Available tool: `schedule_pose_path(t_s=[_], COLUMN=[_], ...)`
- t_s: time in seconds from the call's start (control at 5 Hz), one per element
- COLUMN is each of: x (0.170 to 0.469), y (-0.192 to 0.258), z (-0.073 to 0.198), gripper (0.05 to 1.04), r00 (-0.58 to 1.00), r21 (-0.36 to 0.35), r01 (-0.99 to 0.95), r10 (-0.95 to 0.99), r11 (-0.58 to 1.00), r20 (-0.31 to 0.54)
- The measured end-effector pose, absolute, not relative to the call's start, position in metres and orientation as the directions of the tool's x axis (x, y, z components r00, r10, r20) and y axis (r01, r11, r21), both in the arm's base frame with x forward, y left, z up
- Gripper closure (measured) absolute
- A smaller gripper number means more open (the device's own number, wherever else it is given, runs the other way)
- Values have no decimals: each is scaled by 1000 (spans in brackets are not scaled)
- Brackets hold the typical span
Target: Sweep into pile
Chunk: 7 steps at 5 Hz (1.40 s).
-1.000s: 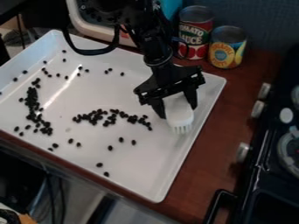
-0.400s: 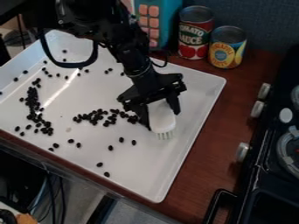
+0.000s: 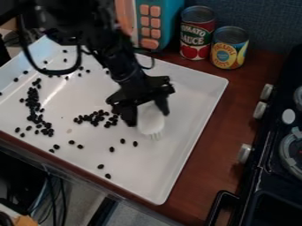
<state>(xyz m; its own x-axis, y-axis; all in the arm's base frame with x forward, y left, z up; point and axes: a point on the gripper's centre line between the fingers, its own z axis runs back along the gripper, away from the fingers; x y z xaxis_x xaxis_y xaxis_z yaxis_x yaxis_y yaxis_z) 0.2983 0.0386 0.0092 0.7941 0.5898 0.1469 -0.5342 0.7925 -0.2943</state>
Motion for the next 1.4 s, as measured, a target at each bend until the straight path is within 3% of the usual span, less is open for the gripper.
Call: schedule_pose_path(t_s=[0.8,1.4], x=[260,226], y=[148,187], z=[11,10], gripper=[332,332], r00=[753,747], r21=[-194,-129], r01=[-621,-631], r10=[647,644], r11=[759,765], r20=[119,166])
